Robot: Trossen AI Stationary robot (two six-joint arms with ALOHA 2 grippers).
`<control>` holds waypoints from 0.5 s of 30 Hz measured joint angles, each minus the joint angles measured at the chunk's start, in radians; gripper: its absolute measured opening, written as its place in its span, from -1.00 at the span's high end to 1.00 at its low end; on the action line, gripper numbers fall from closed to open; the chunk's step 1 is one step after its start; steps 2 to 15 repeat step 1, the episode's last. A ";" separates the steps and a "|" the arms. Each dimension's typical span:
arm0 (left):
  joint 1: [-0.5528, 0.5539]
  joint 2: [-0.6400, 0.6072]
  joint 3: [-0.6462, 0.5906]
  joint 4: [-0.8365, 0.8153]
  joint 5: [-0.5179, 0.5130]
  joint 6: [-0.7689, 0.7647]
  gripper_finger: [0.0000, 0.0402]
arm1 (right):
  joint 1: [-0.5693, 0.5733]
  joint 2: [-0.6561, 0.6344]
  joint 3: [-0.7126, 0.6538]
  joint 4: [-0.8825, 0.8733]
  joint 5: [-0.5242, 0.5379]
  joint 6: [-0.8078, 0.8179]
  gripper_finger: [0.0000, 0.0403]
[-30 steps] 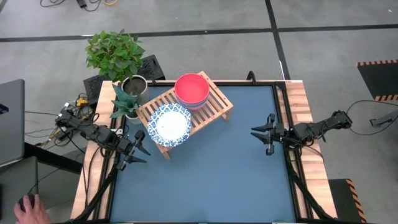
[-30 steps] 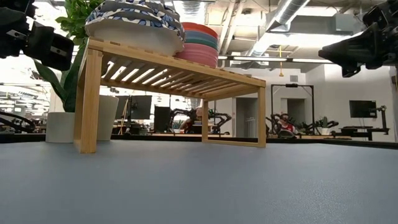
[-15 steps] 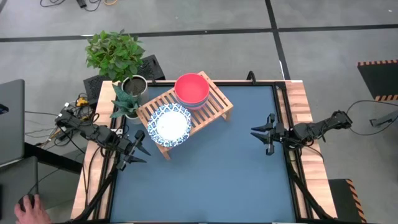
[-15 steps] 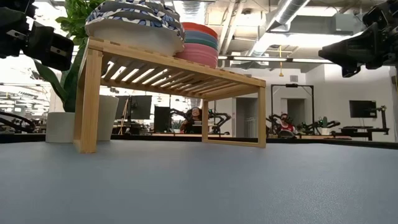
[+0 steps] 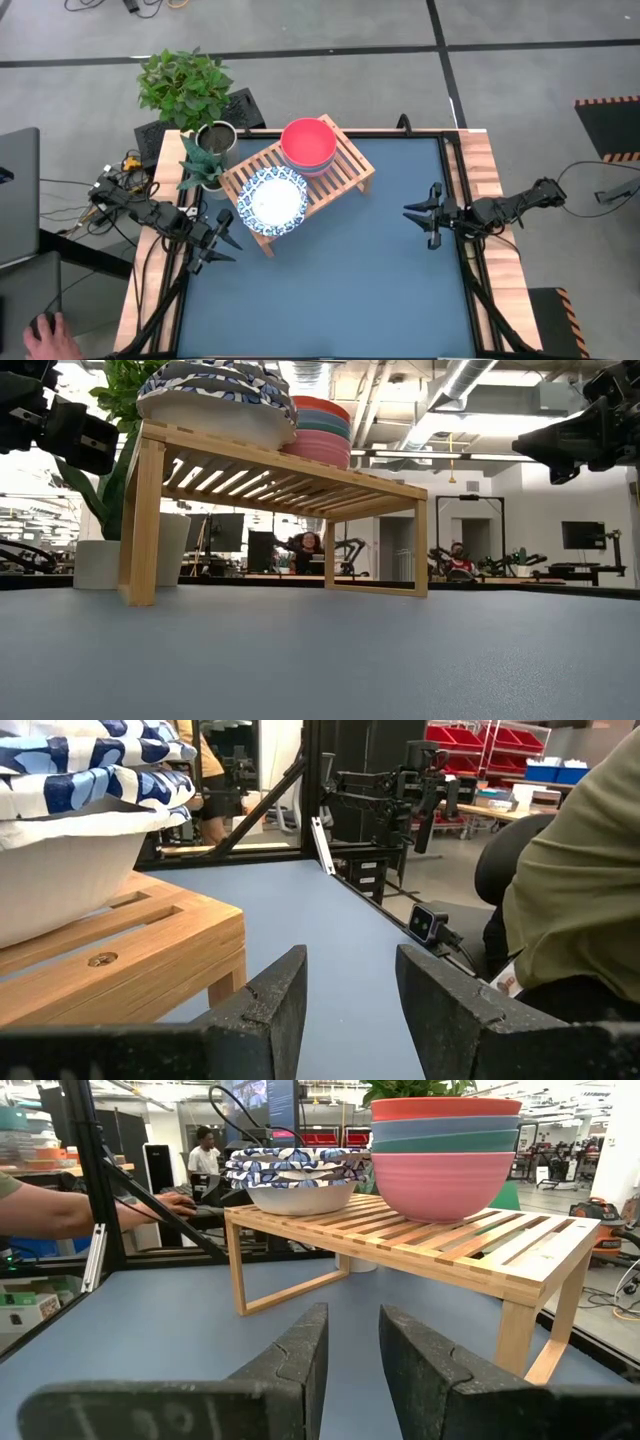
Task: Place and stack bowls onto a shelf
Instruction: Return to Home Position
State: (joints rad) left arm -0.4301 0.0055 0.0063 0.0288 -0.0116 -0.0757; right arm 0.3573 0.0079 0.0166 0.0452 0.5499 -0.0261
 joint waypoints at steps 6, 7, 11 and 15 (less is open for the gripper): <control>0.000 0.000 0.000 0.000 0.000 0.000 0.31 | 0.000 0.000 0.000 0.000 0.000 0.000 0.41; 0.000 0.000 0.000 0.000 0.000 0.000 0.31 | 0.000 0.000 0.000 0.000 0.000 0.000 0.41; 0.000 0.000 0.000 0.000 0.000 0.000 0.31 | 0.000 0.000 0.000 0.000 0.000 0.000 0.41; 0.000 0.000 0.000 0.000 0.000 0.000 0.31 | 0.000 0.000 0.000 0.000 0.000 0.000 0.41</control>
